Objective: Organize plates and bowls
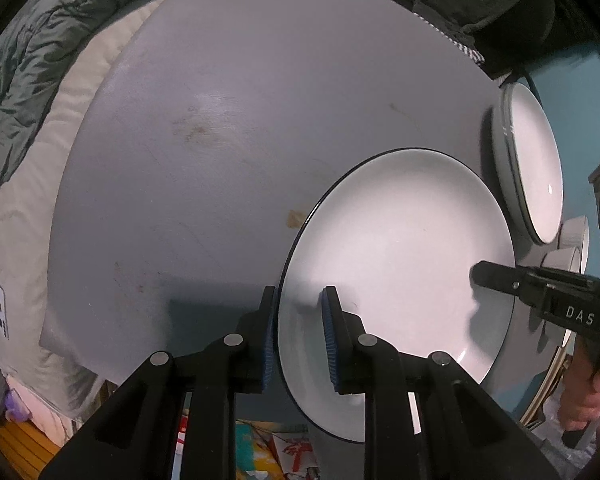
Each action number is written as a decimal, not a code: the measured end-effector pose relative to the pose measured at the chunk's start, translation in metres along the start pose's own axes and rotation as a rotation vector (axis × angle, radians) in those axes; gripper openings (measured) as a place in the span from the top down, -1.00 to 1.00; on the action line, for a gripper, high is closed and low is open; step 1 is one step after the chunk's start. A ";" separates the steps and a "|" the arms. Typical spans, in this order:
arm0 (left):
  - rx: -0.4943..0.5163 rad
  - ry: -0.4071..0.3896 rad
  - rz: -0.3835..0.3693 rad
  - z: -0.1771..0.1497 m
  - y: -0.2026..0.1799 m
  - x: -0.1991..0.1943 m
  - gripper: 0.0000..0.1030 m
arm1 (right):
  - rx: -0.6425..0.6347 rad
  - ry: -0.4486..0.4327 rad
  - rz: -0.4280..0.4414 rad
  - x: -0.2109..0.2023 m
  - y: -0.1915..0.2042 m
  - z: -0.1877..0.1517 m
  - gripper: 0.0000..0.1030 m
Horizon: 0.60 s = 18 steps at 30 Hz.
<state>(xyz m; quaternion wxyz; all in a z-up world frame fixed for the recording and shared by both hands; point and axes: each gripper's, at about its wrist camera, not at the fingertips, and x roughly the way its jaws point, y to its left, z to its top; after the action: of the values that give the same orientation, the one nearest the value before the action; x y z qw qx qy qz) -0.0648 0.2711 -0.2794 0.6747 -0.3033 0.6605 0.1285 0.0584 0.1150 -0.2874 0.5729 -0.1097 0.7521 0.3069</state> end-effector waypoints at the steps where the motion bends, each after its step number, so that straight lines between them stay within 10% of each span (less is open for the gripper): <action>1: 0.001 -0.003 -0.001 -0.001 -0.003 -0.002 0.60 | -0.005 -0.002 0.002 -0.001 0.001 -0.001 0.72; 18: 0.059 -0.060 -0.001 -0.005 -0.041 -0.051 0.61 | -0.033 -0.046 0.025 -0.043 0.010 0.001 0.72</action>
<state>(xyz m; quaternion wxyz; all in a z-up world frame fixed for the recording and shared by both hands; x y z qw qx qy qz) -0.0498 0.2477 -0.2199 0.7031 -0.2796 0.6432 0.1175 0.0681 0.1154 -0.2447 0.5845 -0.1027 0.7347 0.3287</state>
